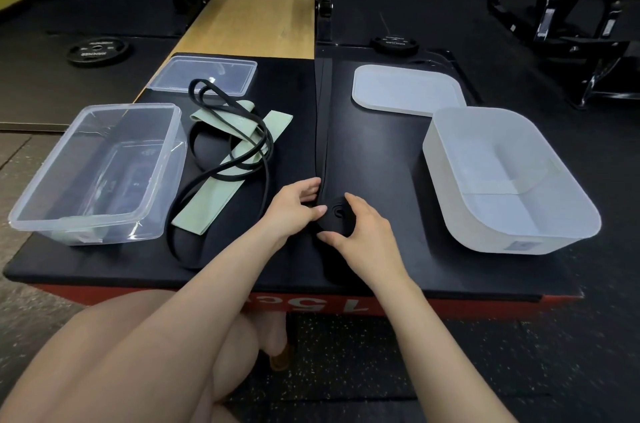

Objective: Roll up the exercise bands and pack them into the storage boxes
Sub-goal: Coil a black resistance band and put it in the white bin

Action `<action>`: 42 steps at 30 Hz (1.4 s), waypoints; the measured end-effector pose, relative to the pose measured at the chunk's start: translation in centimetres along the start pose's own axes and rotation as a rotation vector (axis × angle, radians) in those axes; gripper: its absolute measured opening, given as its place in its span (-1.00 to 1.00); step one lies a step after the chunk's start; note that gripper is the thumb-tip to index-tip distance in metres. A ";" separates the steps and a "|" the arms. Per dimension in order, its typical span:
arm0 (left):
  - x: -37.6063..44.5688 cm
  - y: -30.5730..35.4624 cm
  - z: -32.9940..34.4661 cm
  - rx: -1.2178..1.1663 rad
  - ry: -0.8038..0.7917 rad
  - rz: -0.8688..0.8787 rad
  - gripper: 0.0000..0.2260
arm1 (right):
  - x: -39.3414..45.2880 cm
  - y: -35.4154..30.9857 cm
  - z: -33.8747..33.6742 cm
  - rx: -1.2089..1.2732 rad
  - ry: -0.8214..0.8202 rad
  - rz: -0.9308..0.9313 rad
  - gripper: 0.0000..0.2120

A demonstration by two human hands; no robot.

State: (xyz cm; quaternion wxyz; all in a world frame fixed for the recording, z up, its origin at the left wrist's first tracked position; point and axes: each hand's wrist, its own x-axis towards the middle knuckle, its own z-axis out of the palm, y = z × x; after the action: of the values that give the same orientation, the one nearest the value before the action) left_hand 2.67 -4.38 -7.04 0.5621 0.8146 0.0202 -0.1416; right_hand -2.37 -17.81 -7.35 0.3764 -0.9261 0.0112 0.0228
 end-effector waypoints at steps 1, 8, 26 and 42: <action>0.0 0.1 0.0 -0.020 -0.006 -0.011 -0.48 | 0.2 0.1 -0.3 0.017 -0.023 -0.010 -0.26; -0.1 -0.1 -0.1 -0.077 0.020 -0.036 -0.65 | 1.9 1.3 -2.5 -0.003 -0.246 -0.067 -0.24; 0.3 -0.1 -0.3 0.189 0.155 -0.040 -0.92 | 3.4 1.5 -3.9 -0.096 -0.389 -0.118 -0.14; 0.5 -0.5 0.5 -0.060 0.062 0.023 -0.54 | -0.2 -0.5 2.2 0.110 0.171 0.061 -0.25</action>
State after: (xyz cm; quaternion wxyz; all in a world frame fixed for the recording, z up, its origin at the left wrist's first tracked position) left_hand 2.94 -4.69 -7.79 0.5869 0.8016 0.0322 -0.1092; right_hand -2.67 -15.90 -8.59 0.4234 -0.9019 0.0724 -0.0455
